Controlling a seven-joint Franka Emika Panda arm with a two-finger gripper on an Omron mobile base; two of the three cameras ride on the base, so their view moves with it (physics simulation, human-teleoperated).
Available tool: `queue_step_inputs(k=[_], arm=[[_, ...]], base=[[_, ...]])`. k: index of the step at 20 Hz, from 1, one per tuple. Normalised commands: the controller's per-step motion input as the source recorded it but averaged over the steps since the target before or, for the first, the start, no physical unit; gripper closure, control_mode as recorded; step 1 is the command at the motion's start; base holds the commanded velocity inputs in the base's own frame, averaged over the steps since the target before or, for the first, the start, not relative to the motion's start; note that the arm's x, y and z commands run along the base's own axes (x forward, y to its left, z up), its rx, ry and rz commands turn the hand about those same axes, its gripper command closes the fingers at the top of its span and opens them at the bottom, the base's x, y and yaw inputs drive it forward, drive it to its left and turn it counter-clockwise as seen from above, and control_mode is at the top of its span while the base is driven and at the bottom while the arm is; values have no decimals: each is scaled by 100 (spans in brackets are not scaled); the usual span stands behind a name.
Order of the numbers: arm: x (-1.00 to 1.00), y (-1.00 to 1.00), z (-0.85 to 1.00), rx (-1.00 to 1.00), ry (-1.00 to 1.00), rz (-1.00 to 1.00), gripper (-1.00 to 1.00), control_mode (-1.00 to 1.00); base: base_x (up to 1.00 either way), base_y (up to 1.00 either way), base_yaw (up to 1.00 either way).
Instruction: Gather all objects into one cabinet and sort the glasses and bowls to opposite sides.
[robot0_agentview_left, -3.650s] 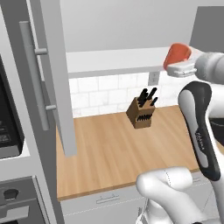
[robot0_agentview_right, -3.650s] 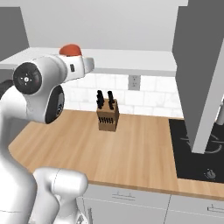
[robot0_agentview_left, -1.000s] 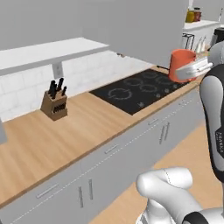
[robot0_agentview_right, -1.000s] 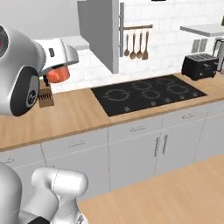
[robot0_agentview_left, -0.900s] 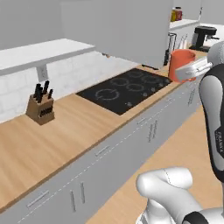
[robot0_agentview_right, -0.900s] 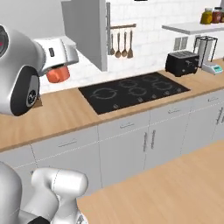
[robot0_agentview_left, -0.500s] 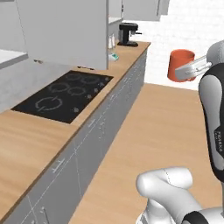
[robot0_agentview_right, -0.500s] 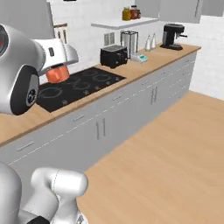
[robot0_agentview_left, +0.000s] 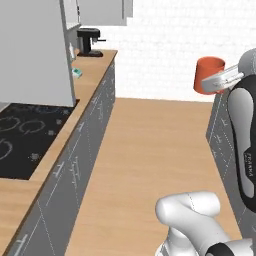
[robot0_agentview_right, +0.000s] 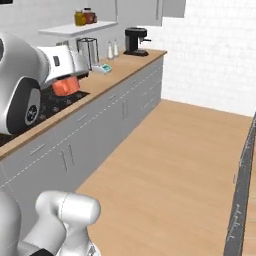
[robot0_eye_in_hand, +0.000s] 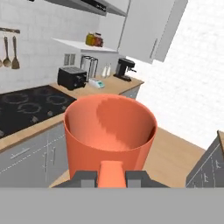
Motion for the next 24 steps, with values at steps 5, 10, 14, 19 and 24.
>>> queue_step_inputs(k=[5,10,14,19,24], arm=[[0,0,0,0,0,0,100,100],[0,0,0,0,0,0,100,100],[0,0,0,0,0,0,100,100],[0,0,0,0,0,0,100,100],[0,0,0,0,0,0,100,100]], base=[[100,-21,-26],[100,-25,-29],[100,-17,-26],[100,-15,-23],[100,-24,-19]])
